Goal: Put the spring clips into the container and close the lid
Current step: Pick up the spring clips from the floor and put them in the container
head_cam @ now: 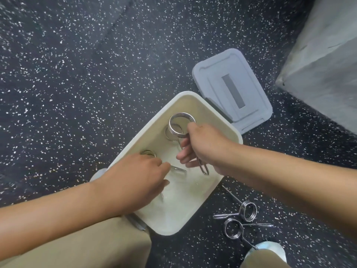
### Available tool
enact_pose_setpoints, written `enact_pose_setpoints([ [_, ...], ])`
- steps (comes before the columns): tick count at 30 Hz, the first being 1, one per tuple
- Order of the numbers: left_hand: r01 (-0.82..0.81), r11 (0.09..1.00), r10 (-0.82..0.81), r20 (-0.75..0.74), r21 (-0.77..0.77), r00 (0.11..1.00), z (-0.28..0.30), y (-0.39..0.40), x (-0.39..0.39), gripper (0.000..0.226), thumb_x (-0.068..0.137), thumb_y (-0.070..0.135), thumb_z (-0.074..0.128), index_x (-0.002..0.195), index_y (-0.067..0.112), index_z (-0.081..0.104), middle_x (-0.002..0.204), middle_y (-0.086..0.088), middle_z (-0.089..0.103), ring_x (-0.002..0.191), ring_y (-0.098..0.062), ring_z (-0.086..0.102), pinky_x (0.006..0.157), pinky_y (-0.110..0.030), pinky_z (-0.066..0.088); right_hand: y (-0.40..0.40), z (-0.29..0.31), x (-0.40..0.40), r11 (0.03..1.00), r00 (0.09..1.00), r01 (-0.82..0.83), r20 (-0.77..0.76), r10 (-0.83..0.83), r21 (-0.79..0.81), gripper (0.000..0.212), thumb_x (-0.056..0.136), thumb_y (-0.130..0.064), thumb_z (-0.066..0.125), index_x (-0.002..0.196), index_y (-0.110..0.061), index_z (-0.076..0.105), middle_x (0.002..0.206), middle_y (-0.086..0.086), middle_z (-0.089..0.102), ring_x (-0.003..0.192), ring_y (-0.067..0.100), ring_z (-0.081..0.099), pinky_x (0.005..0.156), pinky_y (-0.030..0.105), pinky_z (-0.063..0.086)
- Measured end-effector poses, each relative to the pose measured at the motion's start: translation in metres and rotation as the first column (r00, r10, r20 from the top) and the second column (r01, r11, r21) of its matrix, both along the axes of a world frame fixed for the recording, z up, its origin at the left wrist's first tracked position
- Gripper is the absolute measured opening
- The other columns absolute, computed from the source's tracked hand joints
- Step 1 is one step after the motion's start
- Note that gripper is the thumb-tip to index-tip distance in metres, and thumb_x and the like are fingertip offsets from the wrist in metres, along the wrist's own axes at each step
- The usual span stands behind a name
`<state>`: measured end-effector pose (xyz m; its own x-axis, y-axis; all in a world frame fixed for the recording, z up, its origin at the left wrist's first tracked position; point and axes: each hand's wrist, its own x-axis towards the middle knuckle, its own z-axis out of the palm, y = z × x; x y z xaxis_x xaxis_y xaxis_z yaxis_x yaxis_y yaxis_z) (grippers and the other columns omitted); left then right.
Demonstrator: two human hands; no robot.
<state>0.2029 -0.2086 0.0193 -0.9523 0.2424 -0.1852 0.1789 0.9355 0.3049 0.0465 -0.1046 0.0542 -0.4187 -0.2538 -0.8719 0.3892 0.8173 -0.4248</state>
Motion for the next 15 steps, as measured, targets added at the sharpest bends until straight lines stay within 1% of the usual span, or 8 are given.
enact_pose_setpoints([
  [2,0.002,1.000,-0.002,-0.004,0.016,1.000,0.003,0.000,0.000,0.028,0.089,0.041,0.049,0.071,0.019,0.049,0.059,0.001,0.055,0.050,-0.027,0.053,0.046,-0.034,0.033,-0.007,-0.017,-0.002,0.999,1.000,0.020,-0.020,-0.019,0.040,0.046,0.101,-0.027,0.026,0.100,0.003,0.061,0.091,0.032,0.074,0.067,0.029,0.060,0.067,0.037,0.057],
  [4,-0.012,0.999,0.011,0.015,0.051,1.000,0.004,0.000,-0.001,0.030,0.090,0.042,0.041,0.072,0.019,0.049,0.060,0.000,0.056,0.050,-0.028,0.055,0.045,-0.035,0.039,-0.011,-0.034,-0.004,0.996,0.999,0.025,-0.027,-0.023,0.084,0.048,0.101,-0.026,0.026,0.105,0.007,0.061,0.085,0.030,0.072,0.065,0.029,0.059,0.062,0.033,0.053],
  [6,-0.038,0.995,0.033,0.048,0.092,0.998,0.005,0.002,-0.003,0.030,0.092,0.043,0.035,0.075,0.020,0.044,0.064,-0.001,0.056,0.054,-0.031,0.056,0.048,-0.039,0.046,-0.014,-0.048,-0.004,0.992,0.999,0.010,-0.037,-0.005,0.125,0.045,0.102,-0.023,0.026,0.096,0.005,0.060,0.085,0.030,0.071,0.060,0.029,0.058,0.061,0.033,0.053],
  [9,-0.065,0.993,0.053,0.117,0.101,0.992,0.008,0.008,-0.004,0.027,0.098,0.045,0.033,0.084,0.023,0.036,0.078,-0.002,0.060,0.069,-0.032,0.061,0.060,-0.042,0.050,-0.016,-0.064,0.001,0.987,0.994,-0.063,-0.075,0.075,0.148,0.039,0.101,-0.009,0.026,0.079,0.002,0.056,0.091,0.033,0.074,0.066,0.034,0.065,0.077,0.046,0.061],
  [11,-0.076,0.993,0.060,0.169,0.093,0.984,0.010,0.012,-0.004,0.026,0.101,0.045,0.035,0.088,0.023,0.036,0.087,-0.003,0.062,0.079,-0.033,0.062,0.067,-0.043,0.048,-0.017,-0.070,0.004,0.985,0.994,-0.062,-0.077,0.075,0.160,0.038,0.100,-0.004,0.026,0.087,0.005,0.061,0.089,0.030,0.075,0.078,0.039,0.072,0.082,0.053,0.059],
  [12,-0.074,0.994,0.059,0.178,0.080,0.982,0.011,0.013,-0.005,0.027,0.102,0.045,0.035,0.090,0.021,0.040,0.089,-0.003,0.062,0.081,-0.033,0.062,0.068,-0.043,0.047,-0.017,-0.073,0.005,0.982,0.991,-0.081,-0.096,0.098,0.169,0.039,0.100,-0.005,0.026,0.096,0.007,0.063,0.091,0.028,0.075,0.084,0.040,0.073,0.083,0.052,0.059],
  [14,-0.075,0.995,0.062,0.195,0.061,0.979,0.011,0.013,-0.005,0.030,0.102,0.045,0.036,0.094,0.019,0.049,0.090,-0.003,0.062,0.082,-0.033,0.062,0.069,-0.043,0.047,-0.020,-0.075,0.006,0.976,0.980,-0.128,-0.127,0.151,0.175,0.036,0.101,-0.006,0.030,0.113,0.006,0.062,0.105,0.028,0.071,0.098,0.040,0.070,0.088,0.044,0.056],
  [15,-0.077,0.995,0.062,0.205,0.063,0.977,0.011,0.011,-0.005,0.031,0.102,0.044,0.037,0.095,0.018,0.051,0.089,-0.003,0.062,0.080,-0.033,0.062,0.069,-0.043,0.047,-0.020,-0.075,0.007,0.970,0.969,-0.172,-0.149,0.198,0.172,0.034,0.101,-0.007,0.032,0.116,0.005,0.060,0.110,0.028,0.067,0.102,0.040,0.067,0.089,0.041,0.055],
])
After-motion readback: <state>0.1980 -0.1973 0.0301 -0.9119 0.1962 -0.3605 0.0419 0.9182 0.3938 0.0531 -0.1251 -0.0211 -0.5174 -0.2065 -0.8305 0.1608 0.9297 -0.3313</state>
